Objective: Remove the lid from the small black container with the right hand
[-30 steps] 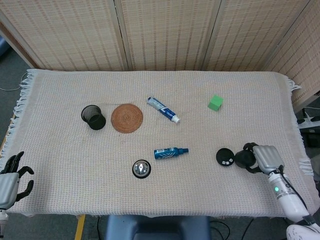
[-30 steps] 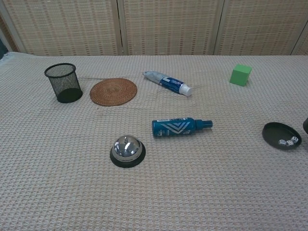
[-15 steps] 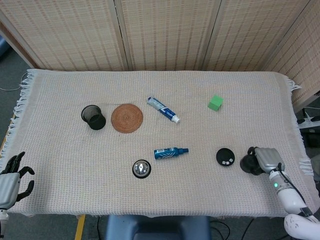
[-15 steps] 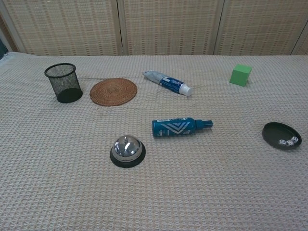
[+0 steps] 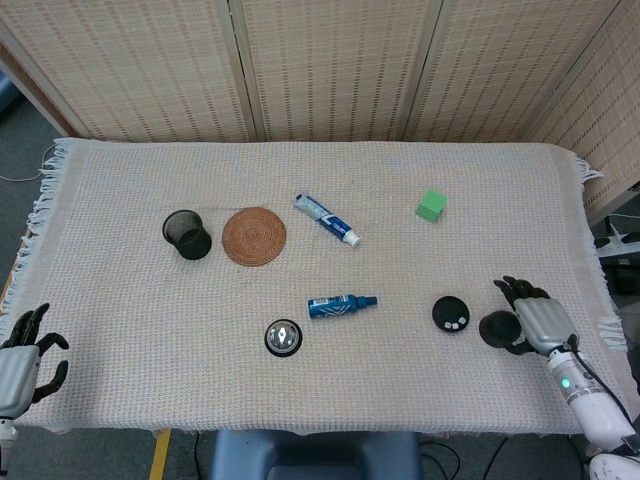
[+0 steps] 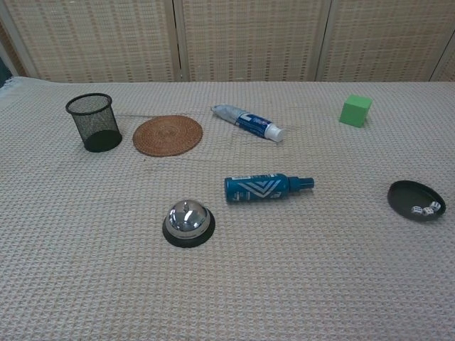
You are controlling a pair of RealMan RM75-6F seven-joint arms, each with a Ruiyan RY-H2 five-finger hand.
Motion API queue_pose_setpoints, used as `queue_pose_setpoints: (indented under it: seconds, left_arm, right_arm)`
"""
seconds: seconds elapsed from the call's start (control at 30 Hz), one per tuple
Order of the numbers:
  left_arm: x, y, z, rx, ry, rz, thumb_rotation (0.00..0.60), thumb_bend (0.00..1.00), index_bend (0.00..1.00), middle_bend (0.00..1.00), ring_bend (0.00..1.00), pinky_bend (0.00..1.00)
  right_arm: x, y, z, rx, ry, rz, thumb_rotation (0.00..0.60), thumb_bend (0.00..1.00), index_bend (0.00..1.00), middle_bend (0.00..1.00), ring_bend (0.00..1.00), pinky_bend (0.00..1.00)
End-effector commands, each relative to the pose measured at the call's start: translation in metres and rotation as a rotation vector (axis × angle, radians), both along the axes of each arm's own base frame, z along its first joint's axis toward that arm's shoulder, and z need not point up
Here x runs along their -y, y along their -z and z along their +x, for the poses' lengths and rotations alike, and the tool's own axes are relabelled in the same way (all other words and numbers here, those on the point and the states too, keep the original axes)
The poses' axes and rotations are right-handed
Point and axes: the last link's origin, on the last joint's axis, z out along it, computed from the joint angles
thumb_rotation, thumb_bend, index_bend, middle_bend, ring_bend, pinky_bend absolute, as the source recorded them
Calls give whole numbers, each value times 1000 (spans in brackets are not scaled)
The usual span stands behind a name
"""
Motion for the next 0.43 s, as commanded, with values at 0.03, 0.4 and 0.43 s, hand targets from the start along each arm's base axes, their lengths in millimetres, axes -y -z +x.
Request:
queue_pose_setpoints:
  seconds: [0.03, 0.4, 0.43]
  left_arm:
    - [0, -1, 0, 1, 0, 4, 600, 415, 451, 0, 16, 398]
    - [-2, 5, -2, -17, -15, -10, 600, 416, 454, 0, 16, 397]
    - [-2, 6, -1, -19, -14, -14, 600, 416, 454, 0, 16, 397]
  right_arm:
    - [-23, -27, 8, 46, -149, -293, 600, 135, 40, 0, 0, 133]
    - [-50, -34, -13, -49, -174, -524, 600, 135, 97, 0, 0, 64]
    - [-51, -34, -13, -48, -177, -519, 600, 135, 93, 0, 0, 64]
